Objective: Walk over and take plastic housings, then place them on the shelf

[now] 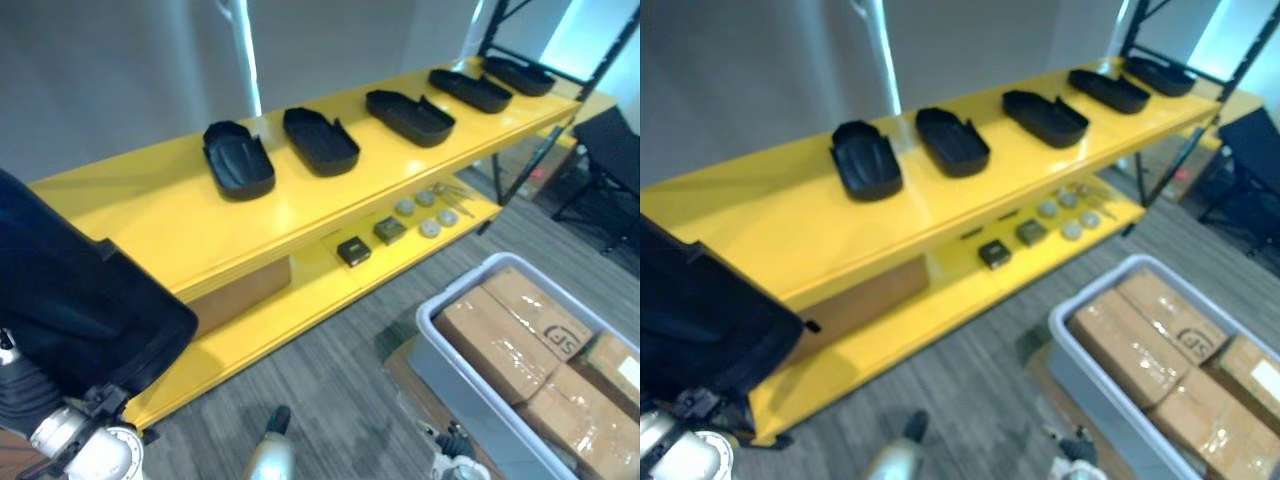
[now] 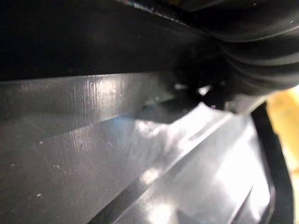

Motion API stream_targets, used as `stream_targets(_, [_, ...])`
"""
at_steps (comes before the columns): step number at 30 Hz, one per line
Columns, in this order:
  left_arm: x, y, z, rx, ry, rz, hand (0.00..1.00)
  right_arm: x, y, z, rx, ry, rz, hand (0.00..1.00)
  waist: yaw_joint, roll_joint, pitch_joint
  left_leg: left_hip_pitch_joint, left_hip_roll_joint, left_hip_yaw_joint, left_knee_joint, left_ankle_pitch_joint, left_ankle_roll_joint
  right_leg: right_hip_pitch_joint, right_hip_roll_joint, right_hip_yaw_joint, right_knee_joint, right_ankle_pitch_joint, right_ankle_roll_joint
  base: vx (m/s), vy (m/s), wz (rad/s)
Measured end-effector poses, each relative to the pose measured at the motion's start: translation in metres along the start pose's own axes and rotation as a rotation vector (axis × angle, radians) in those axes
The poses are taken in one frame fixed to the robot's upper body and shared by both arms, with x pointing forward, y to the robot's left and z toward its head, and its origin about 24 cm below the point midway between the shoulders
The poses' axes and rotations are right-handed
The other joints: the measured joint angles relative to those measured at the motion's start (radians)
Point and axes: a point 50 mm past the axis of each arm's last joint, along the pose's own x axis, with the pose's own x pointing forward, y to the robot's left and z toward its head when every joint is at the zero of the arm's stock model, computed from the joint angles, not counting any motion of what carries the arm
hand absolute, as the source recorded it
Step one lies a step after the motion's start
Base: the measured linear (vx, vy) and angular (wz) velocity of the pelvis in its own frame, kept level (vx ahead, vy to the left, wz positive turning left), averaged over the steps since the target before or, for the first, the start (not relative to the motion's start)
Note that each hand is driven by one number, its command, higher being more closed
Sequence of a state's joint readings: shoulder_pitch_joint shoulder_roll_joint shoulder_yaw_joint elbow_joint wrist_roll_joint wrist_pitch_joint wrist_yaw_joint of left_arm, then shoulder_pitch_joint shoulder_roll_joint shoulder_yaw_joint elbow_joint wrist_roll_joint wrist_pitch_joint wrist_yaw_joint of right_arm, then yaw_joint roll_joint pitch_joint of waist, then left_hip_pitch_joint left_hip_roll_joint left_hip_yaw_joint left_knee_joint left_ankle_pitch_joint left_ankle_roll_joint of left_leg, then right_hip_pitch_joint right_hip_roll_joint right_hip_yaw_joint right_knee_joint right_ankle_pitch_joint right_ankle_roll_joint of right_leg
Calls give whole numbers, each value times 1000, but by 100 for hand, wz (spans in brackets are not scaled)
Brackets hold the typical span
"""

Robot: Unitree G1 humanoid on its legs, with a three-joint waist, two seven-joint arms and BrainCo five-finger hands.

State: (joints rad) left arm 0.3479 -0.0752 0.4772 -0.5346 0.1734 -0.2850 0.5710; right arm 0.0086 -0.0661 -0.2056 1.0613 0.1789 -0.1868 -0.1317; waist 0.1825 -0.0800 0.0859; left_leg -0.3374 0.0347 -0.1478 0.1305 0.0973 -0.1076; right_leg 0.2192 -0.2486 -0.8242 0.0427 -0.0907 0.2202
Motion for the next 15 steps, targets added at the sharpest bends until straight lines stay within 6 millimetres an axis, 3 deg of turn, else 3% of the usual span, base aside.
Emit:
stream_targets(3, [0,-13,3,-51,-8,-72,100,2,3,10,3,-38,9,0,-7,-8,5,-17,-17,-1,11,-4,7,-13,-20,4,26,-8,-15,-22,99,13])
stream_targets(5, [3,-31,11,-115,-52,-170,100,2,4,14,-16,-56,15,0,-12,-3,8,-32,-24,-10,23,-7,12,-64,-44,160,113,-30,-50,-21,120,14])
stream_targets(7, [10,-34,16,-124,-97,-191,100,2,10,18,-20,-73,32,0,-15,-8,13,-36,-15,6,23,-7,12,-90,-46,262,120,-36,-60,-43,66,-22])
stream_targets(12, [16,-38,21,-152,-136,-181,100,2,22,25,-76,-101,75,0,-21,4,32,-89,6,43,74,-15,7,-94,-14,280,13,-28,-46,-66,-18,-25])
stream_targets(15, [18,-39,22,-159,-142,-173,100,-1,21,14,-76,-74,74,0,-28,4,32,-100,6,41,90,-27,9,-88,-12,271,19,-54,-35,-60,5,13])
